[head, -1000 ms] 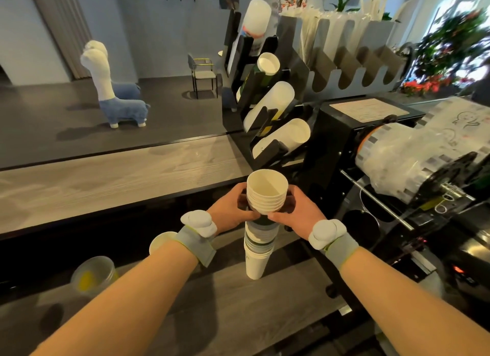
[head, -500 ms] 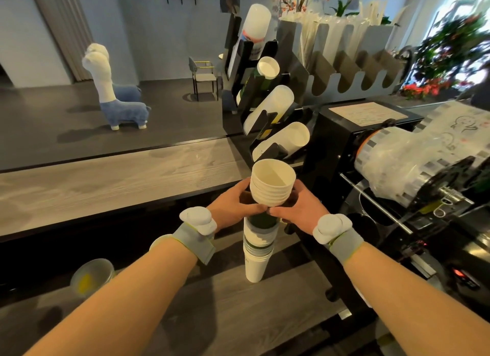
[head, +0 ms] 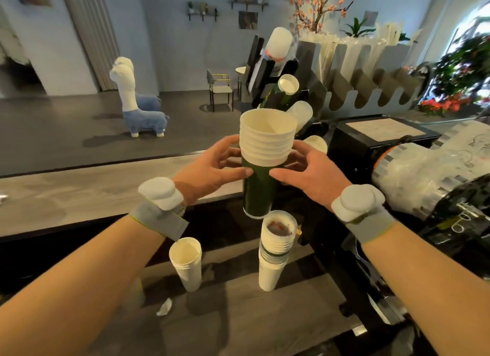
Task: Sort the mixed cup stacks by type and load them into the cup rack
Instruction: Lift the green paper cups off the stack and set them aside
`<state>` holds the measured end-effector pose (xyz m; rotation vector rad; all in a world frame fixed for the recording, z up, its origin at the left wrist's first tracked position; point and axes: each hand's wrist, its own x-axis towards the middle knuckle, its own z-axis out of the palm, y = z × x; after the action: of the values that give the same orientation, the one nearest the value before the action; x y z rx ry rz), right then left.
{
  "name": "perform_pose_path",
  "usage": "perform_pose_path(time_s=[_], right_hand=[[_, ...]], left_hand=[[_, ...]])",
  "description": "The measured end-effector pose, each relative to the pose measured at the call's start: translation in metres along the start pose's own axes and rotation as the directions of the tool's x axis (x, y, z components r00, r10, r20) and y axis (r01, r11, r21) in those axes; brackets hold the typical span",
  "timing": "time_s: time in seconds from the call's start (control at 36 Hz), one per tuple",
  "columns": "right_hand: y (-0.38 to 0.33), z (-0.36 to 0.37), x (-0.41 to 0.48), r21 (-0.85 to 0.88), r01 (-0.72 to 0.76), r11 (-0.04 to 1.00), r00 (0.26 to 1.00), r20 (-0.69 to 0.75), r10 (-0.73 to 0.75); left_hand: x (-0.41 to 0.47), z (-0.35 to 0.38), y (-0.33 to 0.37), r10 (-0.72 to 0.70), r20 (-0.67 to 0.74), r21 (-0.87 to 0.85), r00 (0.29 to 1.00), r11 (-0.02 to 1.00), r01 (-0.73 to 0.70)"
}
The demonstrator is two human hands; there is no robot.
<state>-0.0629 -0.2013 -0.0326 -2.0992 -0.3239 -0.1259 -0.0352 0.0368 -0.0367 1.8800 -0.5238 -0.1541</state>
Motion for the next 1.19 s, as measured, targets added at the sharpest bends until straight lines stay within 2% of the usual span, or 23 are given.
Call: perform_pose_path(time_s=[0.14,0.33,0.44,0.58,0.78,0.89,1.0,1.19], right_hand=[[-0.008,0.039,0.000,-0.045,0.011,0.999,0.996,0.089,-0.006],[-0.003,0.115,-0.011,-0.057,-0.020,0.998,0.972,0.233,0.033],[0.020,0.164,-0.027,-0.059,-0.099,0.993,0.944,0.310,0.112],[0.057,0.208,-0.054,-0.066,-0.202,0.977,0.901,0.378,0.212],[0.105,0.246,-0.089,-0.067,-0.357,0.932,0.840,0.414,0.352],[0.119,0.255,-0.096,-0.108,-0.404,0.908,0.788,0.463,0.405],[0.136,0.263,-0.098,-0.127,-0.455,0.881,0.763,0.454,0.459],[0.157,0.271,-0.099,-0.158,-0.468,0.870,0.767,0.416,0.488]], left_hand=[[-0.034,-0.021,-0.022,-0.071,-0.006,0.103,0.997,0.992,0.072],[-0.093,-0.042,-0.077,-0.203,-0.043,0.096,0.978,0.974,0.206],[-0.130,-0.036,-0.123,-0.321,-0.061,0.091,0.945,0.941,0.325],[-0.163,-0.014,-0.175,-0.406,-0.051,0.106,0.912,0.906,0.409],[-0.188,0.027,-0.238,-0.502,-0.032,0.083,0.864,0.860,0.503],[-0.191,0.043,-0.257,-0.541,-0.024,0.059,0.841,0.839,0.541],[-0.189,0.054,-0.275,-0.567,0.011,0.028,0.824,0.823,0.567],[-0.183,0.071,-0.294,-0.576,0.011,0.006,0.817,0.818,0.576]])
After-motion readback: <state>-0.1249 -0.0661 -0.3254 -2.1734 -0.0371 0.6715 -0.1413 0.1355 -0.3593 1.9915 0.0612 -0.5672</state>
